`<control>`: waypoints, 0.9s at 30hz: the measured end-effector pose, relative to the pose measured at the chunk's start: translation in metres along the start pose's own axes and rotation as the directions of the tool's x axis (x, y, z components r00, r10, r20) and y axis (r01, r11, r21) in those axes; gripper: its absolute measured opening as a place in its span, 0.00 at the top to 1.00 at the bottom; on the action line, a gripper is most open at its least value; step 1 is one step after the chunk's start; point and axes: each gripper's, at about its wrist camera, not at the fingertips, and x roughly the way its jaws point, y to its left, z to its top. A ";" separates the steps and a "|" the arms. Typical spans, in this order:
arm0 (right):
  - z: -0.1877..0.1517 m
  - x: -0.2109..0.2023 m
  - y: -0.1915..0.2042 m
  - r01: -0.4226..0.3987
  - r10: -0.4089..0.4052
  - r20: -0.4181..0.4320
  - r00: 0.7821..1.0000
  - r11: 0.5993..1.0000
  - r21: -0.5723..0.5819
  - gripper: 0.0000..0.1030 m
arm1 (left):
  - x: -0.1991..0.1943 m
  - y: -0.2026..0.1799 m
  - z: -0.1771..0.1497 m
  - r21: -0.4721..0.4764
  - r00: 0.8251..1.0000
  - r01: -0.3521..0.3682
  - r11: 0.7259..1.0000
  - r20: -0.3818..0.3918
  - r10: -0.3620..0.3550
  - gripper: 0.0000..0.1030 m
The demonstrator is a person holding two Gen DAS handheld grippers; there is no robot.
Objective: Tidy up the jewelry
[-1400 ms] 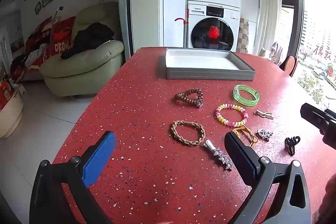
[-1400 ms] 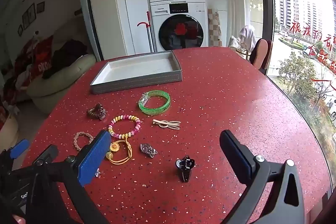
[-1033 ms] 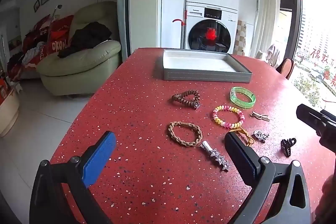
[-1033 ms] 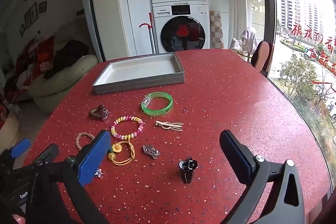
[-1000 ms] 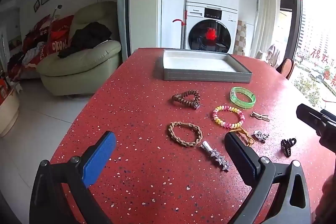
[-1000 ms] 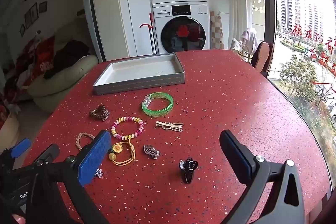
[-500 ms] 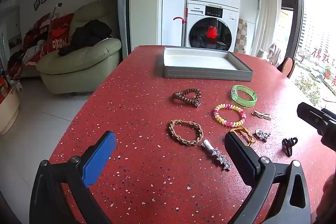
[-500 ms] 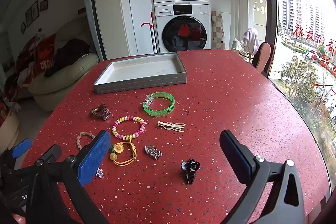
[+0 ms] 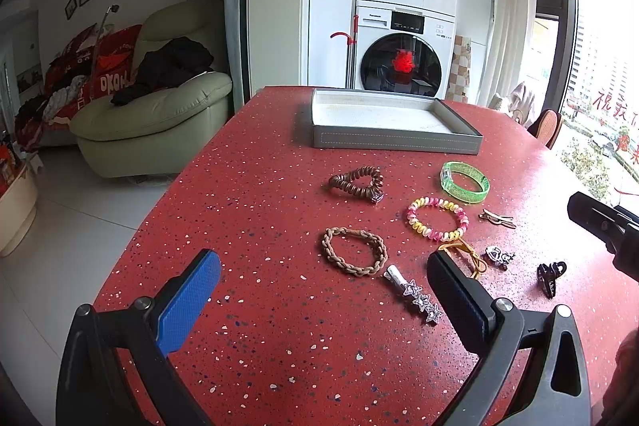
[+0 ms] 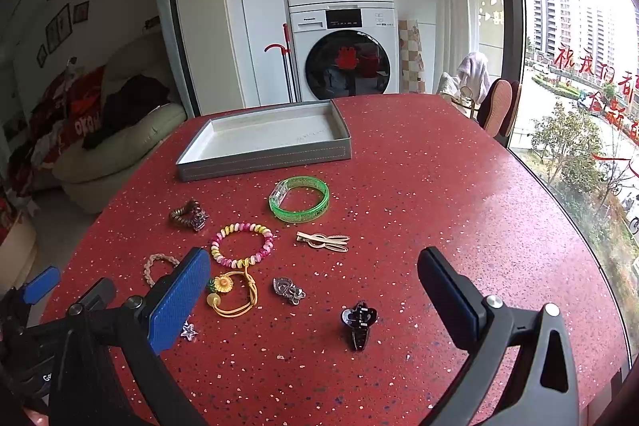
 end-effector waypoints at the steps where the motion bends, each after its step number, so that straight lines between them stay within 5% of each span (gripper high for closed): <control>1: 0.000 0.000 0.000 0.000 0.000 0.000 1.000 1.000 -0.001 0.00 | 0.000 0.000 0.000 0.000 1.000 -0.001 1.000 0.000 0.001 0.00; 27: 0.002 0.000 0.001 0.000 0.000 0.006 1.000 1.000 -0.004 0.00 | -0.001 0.002 0.000 0.000 1.000 0.000 1.000 0.000 0.000 0.00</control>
